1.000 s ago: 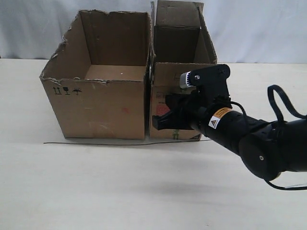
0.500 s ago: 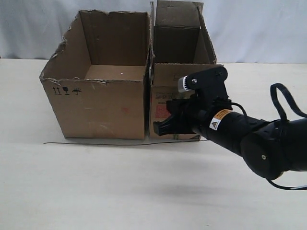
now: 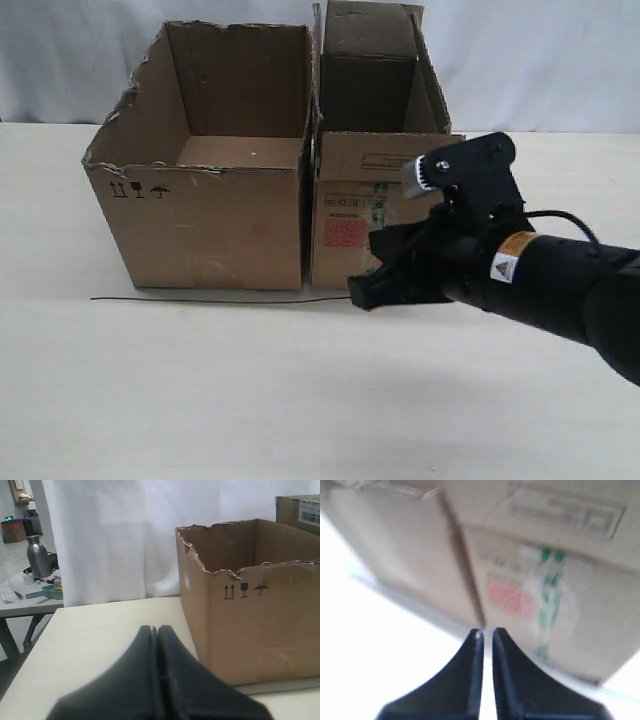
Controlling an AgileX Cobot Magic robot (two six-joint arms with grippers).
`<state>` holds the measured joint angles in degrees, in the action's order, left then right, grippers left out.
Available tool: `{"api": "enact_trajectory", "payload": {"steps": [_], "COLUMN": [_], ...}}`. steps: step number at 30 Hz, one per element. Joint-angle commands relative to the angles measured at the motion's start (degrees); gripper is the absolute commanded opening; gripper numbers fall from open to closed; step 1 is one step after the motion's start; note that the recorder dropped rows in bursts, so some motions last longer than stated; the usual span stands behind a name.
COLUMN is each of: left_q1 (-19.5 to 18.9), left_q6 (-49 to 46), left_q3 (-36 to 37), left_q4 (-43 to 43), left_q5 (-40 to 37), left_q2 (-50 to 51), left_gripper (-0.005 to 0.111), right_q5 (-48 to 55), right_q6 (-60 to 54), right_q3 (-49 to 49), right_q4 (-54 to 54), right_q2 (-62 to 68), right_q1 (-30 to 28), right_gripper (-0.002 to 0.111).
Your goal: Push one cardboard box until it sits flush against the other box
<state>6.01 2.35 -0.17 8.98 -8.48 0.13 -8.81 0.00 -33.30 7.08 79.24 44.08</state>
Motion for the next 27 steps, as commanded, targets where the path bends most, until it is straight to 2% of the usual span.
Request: {"api": "enact_trajectory", "payload": {"steps": [1, 4, 10, 22, 25, 27], "left_q1": [0.0, 0.0, 0.0, 0.0, 0.0, 0.0], "left_q6": [0.0, 0.0, 0.0, 0.0, 0.0, 0.0], "left_q3": [0.2, 0.2, 0.2, 0.2, 0.2, 0.2], "left_q4": [0.0, 0.0, 0.0, 0.0, 0.0, 0.0], "left_q5": [0.3, 0.3, 0.3, 0.3, 0.3, 0.3], "left_q2": [-0.1, -0.1, -0.1, -0.1, -0.1, -0.1], "left_gripper": [0.000, 0.000, 0.000, 0.000, 0.000, 0.000], "right_q5": [18.5, 20.5, 22.5, 22.4, 22.7, 23.6], "right_q6": [0.0, 0.0, 0.0, -2.8, -3.2, -3.0], "right_q3": [4.2, 7.8, 11.3, 11.3, 12.6, 15.0], "right_q4": [1.8, 4.4, 8.6, 6.5, 5.5, 6.4], "right_q2": [-14.1, -23.0, -37.1, -46.0, -51.1, -56.3], "right_q1": [5.5, 8.7, 8.9, 8.9, 5.1, -0.6], "right_gripper": [0.005, 0.005, 0.005, 0.005, 0.005, 0.005]}}
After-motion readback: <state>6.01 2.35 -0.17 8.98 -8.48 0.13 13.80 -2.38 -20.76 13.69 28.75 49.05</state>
